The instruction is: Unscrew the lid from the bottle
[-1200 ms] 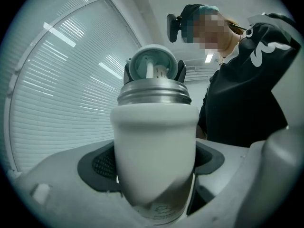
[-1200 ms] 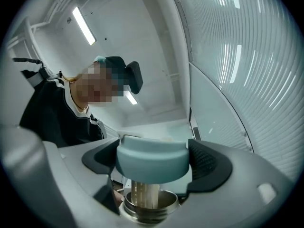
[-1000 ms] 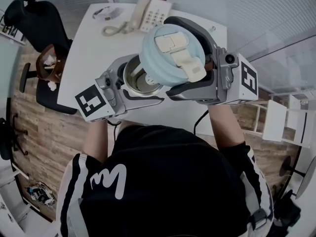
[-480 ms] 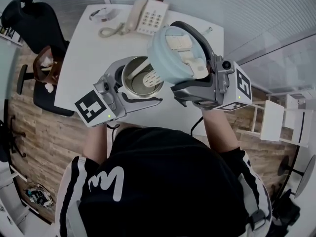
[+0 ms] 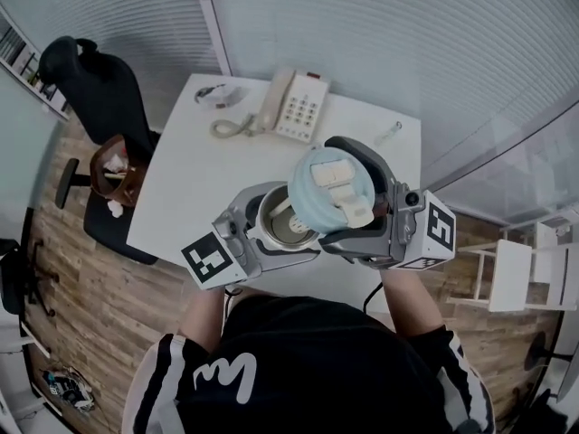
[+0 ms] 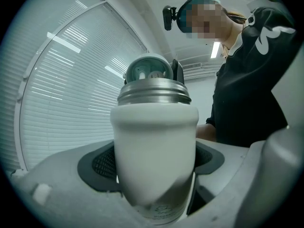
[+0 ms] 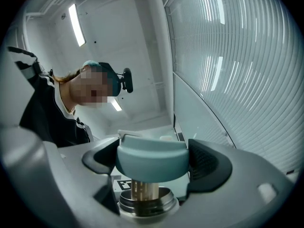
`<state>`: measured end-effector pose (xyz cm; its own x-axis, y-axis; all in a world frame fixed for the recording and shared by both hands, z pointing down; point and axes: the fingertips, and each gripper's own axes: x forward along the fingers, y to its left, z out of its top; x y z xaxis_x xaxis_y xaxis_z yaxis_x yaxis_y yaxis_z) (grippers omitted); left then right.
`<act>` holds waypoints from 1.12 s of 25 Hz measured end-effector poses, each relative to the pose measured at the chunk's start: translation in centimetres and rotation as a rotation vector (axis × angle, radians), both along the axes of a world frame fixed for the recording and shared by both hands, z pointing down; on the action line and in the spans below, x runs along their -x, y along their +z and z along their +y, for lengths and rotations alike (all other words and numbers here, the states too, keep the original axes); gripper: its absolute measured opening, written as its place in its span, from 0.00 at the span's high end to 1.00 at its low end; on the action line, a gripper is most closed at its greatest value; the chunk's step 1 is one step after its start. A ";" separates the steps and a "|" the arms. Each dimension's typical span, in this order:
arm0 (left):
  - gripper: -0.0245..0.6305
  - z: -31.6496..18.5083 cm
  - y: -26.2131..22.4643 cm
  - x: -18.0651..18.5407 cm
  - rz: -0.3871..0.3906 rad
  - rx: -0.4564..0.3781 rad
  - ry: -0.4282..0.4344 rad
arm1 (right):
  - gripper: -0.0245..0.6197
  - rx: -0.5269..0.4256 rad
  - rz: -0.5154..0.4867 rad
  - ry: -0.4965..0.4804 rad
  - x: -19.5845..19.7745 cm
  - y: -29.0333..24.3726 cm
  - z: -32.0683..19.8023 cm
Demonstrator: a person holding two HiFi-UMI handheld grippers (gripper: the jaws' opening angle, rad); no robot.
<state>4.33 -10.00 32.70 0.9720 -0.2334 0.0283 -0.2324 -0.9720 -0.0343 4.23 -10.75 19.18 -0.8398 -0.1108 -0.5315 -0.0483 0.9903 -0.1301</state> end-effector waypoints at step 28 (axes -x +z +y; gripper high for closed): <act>0.30 -0.8 -1.0 0.0 0.030 0.015 -0.027 | 0.27 -0.122 0.319 0.027 5.4 4.0 1.9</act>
<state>4.30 -10.76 31.68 0.9658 -0.2592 0.0026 -0.2592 -0.9657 -0.0119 -1.12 -8.84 23.16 -0.9634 -0.0872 -0.2535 -0.0941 0.9954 0.0155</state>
